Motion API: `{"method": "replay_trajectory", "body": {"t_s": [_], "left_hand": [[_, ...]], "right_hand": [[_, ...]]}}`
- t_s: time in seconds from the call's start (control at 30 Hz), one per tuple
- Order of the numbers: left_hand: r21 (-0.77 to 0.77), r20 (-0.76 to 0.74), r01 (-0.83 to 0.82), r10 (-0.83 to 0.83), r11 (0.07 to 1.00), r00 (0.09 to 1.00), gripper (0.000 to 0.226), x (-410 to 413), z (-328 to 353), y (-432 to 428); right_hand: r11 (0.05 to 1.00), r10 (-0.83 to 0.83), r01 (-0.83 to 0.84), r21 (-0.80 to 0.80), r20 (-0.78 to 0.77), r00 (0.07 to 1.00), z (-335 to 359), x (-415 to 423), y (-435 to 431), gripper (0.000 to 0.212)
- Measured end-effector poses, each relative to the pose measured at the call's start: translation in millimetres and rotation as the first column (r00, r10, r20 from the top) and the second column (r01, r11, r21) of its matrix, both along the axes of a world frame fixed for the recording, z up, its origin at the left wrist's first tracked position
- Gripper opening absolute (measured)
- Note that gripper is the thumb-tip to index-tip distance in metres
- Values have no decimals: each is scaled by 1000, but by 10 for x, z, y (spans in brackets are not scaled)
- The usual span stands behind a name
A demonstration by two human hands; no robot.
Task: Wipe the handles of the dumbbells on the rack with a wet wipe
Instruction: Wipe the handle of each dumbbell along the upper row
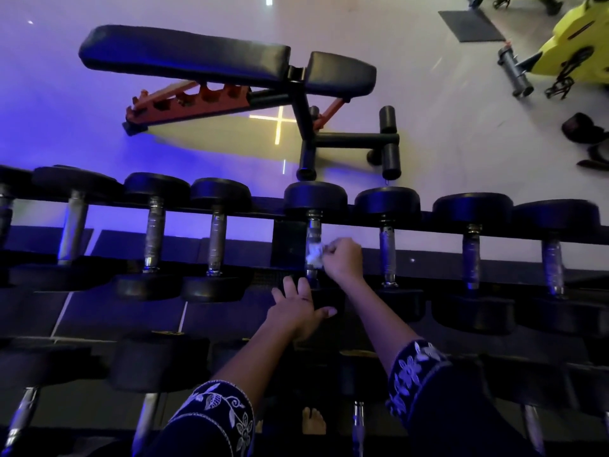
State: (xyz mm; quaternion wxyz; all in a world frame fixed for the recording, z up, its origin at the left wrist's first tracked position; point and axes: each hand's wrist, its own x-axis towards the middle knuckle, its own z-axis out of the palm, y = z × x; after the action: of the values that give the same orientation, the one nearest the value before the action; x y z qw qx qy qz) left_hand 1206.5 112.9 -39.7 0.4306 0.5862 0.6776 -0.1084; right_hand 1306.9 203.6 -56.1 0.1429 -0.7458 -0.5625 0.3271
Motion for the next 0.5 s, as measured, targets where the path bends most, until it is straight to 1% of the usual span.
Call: {"method": "replay_trajectory", "body": {"t_s": [0.07,0.1,0.17,0.27,0.33,0.4,0.43,0.5], "left_hand": [[4,5,0,0,1000,1000,93,-8,-21,-7],[5,10,1,-1,1000,1000,94,-12,-28,-5],[13,12,1,-1,1000,1000,94,-9,-25,-8],[10,15,-8,8,1000,1000,94,-4,-22,-9],[11,20,-8,8,1000,1000,93,-12,-40,-1],[10,18,-4,4,1000,1000,93,-13,-53,-12],[14,20,-2,2,1000,1000,93,-11,-63,-22],[30,33,-10,9,999,999,92,-19,-86,-26]], "right_hand": [[999,44,-45,-32,-6,999,-48,65,-295,14],[998,52,-52,-17,-22,998,-47,71,-377,13],[997,22,-21,72,-18,1000,-9,-4,-348,14],[975,-62,62,212,-10,998,63,-172,-43,16],[966,-40,34,256,19,999,83,-202,73,16],[950,57,-75,304,67,996,49,-144,-1,14],[924,144,-164,345,84,986,11,-96,-98,12],[849,339,-344,402,87,937,-45,-1,-298,12]]}}
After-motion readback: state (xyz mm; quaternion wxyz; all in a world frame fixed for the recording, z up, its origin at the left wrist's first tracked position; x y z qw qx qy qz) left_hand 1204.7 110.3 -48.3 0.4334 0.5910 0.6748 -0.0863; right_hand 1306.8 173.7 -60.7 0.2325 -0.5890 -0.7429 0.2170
